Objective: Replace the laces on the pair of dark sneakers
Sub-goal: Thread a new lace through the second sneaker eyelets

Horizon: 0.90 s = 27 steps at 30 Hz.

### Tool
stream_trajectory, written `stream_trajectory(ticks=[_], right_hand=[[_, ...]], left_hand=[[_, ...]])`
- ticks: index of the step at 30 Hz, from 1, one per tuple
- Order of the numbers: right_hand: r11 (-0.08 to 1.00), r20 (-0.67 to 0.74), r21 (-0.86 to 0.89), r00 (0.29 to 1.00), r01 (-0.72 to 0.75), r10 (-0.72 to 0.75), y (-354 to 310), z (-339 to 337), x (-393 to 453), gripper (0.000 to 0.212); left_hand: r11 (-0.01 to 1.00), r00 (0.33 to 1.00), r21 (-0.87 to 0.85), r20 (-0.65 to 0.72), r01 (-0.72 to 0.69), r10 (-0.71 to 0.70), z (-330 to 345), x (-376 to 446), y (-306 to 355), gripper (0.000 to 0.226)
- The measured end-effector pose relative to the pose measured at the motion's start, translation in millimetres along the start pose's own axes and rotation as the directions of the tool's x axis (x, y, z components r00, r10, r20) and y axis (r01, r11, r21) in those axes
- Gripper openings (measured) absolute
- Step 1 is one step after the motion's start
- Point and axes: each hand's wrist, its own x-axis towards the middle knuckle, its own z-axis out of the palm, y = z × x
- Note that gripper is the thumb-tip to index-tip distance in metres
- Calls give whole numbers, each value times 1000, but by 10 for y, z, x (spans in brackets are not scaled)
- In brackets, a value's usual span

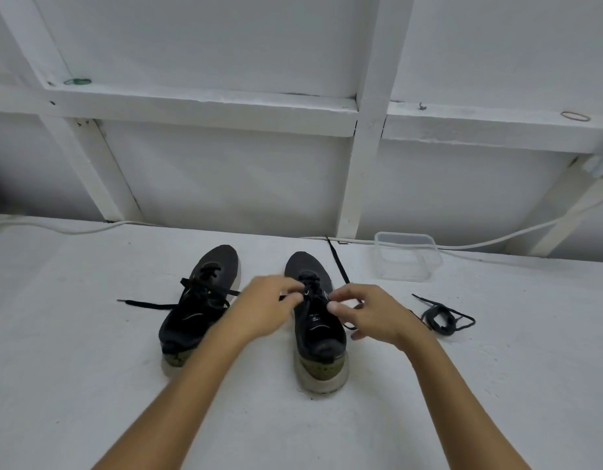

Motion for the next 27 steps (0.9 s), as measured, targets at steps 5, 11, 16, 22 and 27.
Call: stream_trajectory(ticks=[5,11,16,22,27], right_hand=[[1000,-78,23,997,-8,10,15,119,42,10],[999,-120,-21,992,42,-45,-51,142,60,10],[950,-201,-300,968,87,-152,-52,8,89,13],[940,-93,-335,991,61,-98,66,-73,40,18],[917,-107,-392,987,71,-122,51,-110,44,20]], left_hand=[[985,997,-159,-33,67,-73,233,-5,-80,20],[981,982,-196,-188,-2,-35,108,12,-177,12],[998,977,-48,-212,-32,21,112,23,-275,12],[998,966,30,-252,-58,64,197,26,-288,13],[987,945,143,-306,-69,110,219,-27,-276,16]])
